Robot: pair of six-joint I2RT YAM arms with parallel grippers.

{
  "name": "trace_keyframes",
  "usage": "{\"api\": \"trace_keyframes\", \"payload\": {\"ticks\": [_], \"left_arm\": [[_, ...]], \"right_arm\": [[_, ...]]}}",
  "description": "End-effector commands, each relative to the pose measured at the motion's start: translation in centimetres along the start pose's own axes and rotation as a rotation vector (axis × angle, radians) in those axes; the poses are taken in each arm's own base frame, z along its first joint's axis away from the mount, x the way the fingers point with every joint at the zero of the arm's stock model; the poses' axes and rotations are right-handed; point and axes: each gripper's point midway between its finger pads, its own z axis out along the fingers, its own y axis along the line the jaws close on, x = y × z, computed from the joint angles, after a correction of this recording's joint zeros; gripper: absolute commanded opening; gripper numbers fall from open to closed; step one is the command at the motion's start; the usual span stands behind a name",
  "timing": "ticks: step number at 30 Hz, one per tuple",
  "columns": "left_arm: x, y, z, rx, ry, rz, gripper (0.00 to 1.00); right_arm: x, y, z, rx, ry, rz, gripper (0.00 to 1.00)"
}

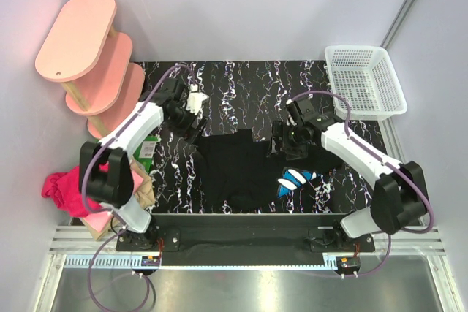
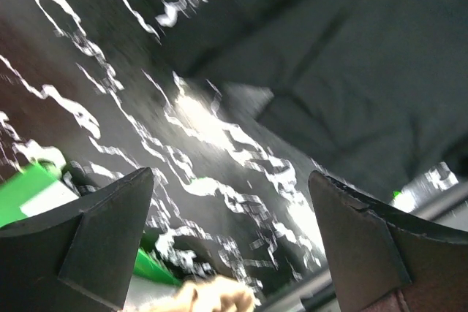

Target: Fold and stack the t-shirts

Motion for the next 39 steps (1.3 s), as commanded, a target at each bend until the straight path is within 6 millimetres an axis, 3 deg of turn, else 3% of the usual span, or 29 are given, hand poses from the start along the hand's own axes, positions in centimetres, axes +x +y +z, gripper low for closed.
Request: {"api": "trace_keyframes", "payload": {"ticks": [1,3,7,14,16,18,23,24,26,27,30,35,38,39], "left_arm": [[-2.3,2.0,2.4,-0.079,0.0,-0.027,0.94],[-2.7,2.9,3.9,-0.104,0.015,-0.042,0.96],[-2.7,3.1,6.2,-0.087,0.063,-0.06,0.94],[-3.2,2.8,8.5,-0.068,0.095,-0.054,0.89],[-3.8,2.6,8.8,-0.05,0.084,-0.053,0.83],[-4.3,2.2,9.0,-0.028,0.077,-0.051,0.7],[-3.5,1.7,10.0,0.003,0.109,-0.049,0.58],[-3.3,1.6,10.2,0.007,0.114,-0.047,0.44],[-2.6,1.3,10.5,0.027,0.136,-0.044,0.31],[-2.6,1.2,10.4,0.033,0.138,-0.04,0.17],[-2.0,1.0,10.3,0.042,0.154,-0.039,0.0],[-2.0,1.0,9.2,0.042,0.14,-0.024,0.0],[-2.7,2.4,7.2,-0.002,0.096,-0.023,0.0],[-2.7,3.7,6.3,-0.028,0.082,-0.034,0.0]], "right_arm": [[-0.5,-0.2,-2.8,0.015,-0.13,-0.007,0.78],[-0.3,-0.2,-3.5,0.004,-0.152,0.003,0.78],[-0.1,0.3,-5.5,-0.027,-0.199,0.012,0.77],[1.4,0.0,-6.3,-0.05,-0.196,0.041,0.75],[1.7,0.1,-6.7,-0.065,-0.204,0.051,0.74],[1.9,-0.1,-7.0,-0.063,-0.217,0.06,0.72],[2.4,-0.5,-7.2,-0.055,-0.216,0.072,0.72],[2.4,-0.5,-7.3,-0.056,-0.217,0.073,0.72],[2.4,-0.4,-7.3,-0.059,-0.217,0.076,0.72],[2.4,-0.4,-7.2,-0.057,-0.213,0.076,0.72],[2.3,-0.4,-6.9,-0.05,-0.203,0.071,0.72],[2.1,-1.4,-5.7,0.008,-0.187,0.061,0.72],[1.6,-2.1,-4.8,0.053,-0.178,0.049,0.73],[1.5,-2.3,-4.2,0.069,-0.164,0.049,0.73]]}}
